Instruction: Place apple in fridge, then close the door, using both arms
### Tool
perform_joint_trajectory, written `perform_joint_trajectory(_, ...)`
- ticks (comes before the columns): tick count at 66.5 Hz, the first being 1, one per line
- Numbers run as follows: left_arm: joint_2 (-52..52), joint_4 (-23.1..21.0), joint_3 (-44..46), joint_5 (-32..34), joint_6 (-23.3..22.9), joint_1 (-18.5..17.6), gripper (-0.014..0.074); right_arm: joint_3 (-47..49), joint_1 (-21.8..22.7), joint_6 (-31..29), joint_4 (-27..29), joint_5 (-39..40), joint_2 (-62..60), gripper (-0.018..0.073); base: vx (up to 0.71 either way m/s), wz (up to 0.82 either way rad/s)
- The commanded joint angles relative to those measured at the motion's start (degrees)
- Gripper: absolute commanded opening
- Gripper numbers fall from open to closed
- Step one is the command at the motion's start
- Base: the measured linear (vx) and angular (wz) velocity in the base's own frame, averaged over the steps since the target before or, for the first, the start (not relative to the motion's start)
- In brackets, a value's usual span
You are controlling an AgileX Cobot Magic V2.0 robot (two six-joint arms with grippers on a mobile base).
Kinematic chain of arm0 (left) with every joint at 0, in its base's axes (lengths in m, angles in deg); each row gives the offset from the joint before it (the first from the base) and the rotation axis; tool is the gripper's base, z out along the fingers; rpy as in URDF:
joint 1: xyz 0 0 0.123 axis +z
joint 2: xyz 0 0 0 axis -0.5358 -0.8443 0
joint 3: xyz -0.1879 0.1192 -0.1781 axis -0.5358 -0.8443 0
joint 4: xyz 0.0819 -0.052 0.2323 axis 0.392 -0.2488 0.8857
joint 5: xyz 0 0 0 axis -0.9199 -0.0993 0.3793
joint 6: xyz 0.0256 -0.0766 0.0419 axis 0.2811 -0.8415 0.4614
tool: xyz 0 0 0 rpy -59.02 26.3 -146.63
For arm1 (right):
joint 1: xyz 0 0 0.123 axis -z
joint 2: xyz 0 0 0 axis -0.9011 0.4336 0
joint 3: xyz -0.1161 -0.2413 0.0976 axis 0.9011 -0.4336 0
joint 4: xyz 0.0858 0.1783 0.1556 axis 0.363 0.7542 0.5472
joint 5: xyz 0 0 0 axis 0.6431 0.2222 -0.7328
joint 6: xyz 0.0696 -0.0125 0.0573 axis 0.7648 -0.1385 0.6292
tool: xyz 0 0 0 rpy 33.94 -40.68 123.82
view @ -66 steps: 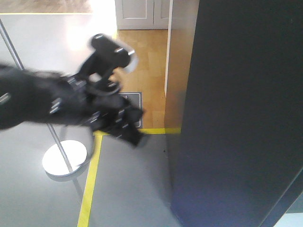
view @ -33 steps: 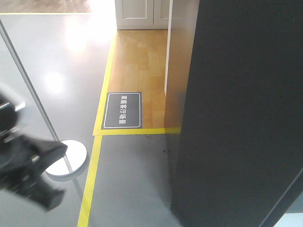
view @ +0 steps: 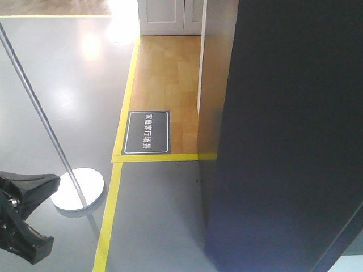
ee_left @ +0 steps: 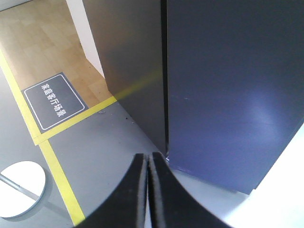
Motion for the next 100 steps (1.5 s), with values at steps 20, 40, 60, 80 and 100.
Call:
perform_joint_trajectory(20, 0.2, 0.2, 1.6, 2.9, 0.1, 0.1, -0.0006, 1.4, 0.2, 0.3, -4.0, 13.0, 8.1, -0.0010, 0.00, 0.00)
perform_joint_trajectory(40, 0.2, 0.2, 1.6, 2.9, 0.1, 0.1, -0.0006, 6.4, 0.5, 11.5, -20.8, 23.0, 17.5, -0.0008, 0.00, 0.00)
perform_joint_trajectory(60, 0.2, 0.2, 1.6, 2.9, 0.1, 0.1, -0.0006, 15.2, 7.1, 13.1, -28.2, 24.2, 29.9, -0.0003, 0.00, 0.00)
perform_joint_trajectory(80, 0.2, 0.2, 1.6, 2.9, 0.1, 0.1, -0.0006, 19.1, 18.7, 12.6, -22.9, 34.8, 33.5, -0.0003, 0.00, 0.00)
perform_joint_trajectory(100, 0.2, 0.2, 1.6, 2.9, 0.1, 0.1, -0.0006, 19.1, 25.2, 13.6, -20.9, 44.7, 36.5, -0.0003, 0.00, 0.00)
